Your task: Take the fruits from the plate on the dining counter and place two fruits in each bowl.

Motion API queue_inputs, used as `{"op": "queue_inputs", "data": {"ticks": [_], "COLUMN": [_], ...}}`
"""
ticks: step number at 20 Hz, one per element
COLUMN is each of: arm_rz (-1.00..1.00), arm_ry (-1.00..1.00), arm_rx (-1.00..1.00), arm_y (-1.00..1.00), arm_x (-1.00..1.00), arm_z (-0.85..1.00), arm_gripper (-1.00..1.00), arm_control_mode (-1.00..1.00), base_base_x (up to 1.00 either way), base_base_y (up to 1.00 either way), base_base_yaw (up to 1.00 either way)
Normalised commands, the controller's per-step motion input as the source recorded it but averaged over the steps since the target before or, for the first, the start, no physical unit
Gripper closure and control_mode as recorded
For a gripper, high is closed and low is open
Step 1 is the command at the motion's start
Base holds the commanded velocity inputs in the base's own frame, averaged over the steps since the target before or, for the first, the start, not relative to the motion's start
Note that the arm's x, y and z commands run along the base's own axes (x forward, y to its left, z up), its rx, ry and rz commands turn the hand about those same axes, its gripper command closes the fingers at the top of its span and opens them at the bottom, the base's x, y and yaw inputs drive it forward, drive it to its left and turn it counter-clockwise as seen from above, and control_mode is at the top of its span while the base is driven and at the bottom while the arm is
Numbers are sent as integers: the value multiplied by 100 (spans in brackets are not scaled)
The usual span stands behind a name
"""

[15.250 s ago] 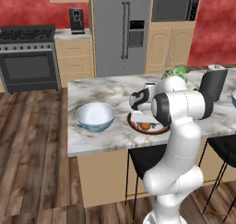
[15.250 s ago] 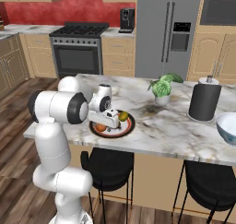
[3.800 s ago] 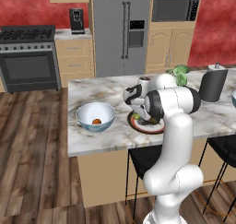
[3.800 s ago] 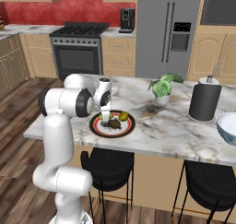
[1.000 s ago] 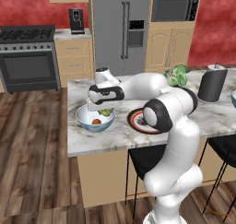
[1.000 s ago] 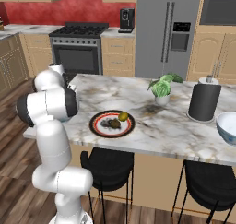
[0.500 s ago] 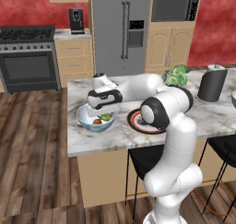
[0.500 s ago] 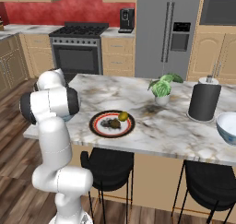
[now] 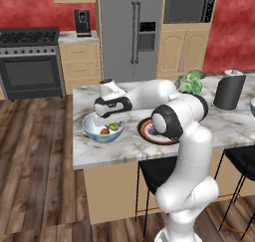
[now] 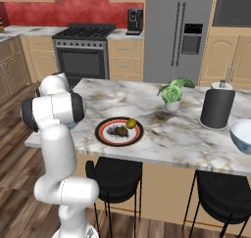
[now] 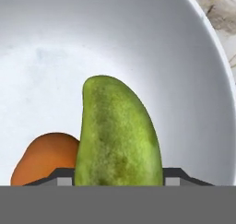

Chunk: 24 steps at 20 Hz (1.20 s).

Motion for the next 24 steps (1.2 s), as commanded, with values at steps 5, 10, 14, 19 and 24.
{"op": "queue_inputs", "data": {"ticks": [5, 10, 14, 19, 24], "arm_rz": [0, 0, 0, -4, -21], "arm_ry": [0, -4, -8, -16, -2], "arm_rx": [0, 0, 0, 0, 0], "arm_y": [0, 0, -6, -40, -100], "arm_x": [0, -3, -14, -39, -3], "arm_z": [1, 43, 46, 47, 15], "arm_gripper": [-100, -100, -100, -100, -100], "arm_control_mode": [-100, -100, -100, -100, -100], "base_base_x": [0, 0, 0, 0, 0], "base_base_y": [0, 0, 0, 0, 0], "base_base_yaw": [0, 0, 0, 0, 0]}}
